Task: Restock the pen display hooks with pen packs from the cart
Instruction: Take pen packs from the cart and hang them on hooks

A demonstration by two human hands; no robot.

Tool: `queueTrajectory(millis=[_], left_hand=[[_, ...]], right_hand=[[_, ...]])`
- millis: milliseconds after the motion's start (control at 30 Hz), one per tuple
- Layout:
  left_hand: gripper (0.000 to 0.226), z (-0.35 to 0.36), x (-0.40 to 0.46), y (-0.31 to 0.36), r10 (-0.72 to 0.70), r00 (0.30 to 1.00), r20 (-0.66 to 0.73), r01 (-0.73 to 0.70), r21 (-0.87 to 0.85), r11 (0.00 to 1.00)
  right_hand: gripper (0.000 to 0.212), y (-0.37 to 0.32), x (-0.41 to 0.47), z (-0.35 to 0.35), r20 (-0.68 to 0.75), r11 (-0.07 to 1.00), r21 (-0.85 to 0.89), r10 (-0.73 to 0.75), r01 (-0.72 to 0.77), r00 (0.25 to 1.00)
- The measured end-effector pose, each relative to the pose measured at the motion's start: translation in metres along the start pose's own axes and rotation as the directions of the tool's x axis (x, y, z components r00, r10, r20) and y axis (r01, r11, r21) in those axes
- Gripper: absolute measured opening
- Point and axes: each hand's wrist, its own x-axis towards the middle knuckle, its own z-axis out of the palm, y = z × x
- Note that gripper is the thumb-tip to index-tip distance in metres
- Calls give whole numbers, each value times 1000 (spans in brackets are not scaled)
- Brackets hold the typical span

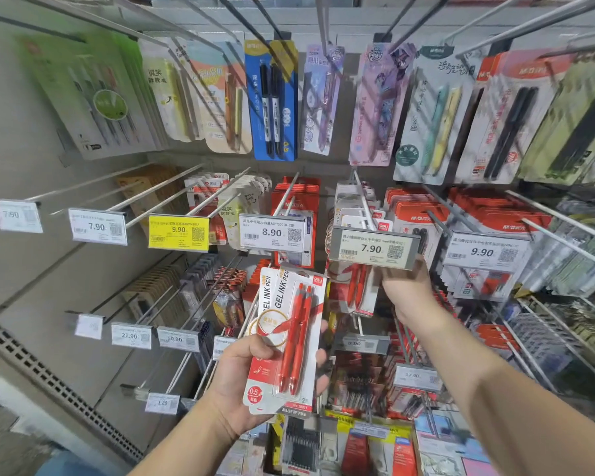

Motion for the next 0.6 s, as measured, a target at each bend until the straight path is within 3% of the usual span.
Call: queueTrajectory(millis=[300,433,533,600], left_hand=[[85,5,3,-5,-68,997,-19,67,-34,997],[72,11,-2,-5,-97,995,-8,97,-20,995],[73,14,-1,-5,-92,995,-42,92,-17,996],[70,17,1,-6,-98,994,-53,99,5,995]], right_hand=[[45,-8,17,5,-10,976,-191,106,-106,994],[43,-3,12,-5,59,977,8,212,-213,976],[10,-1,7,-3,4,994,-86,75,-74,997],[22,5,1,-8,-6,991,-132,-18,17,1000]])
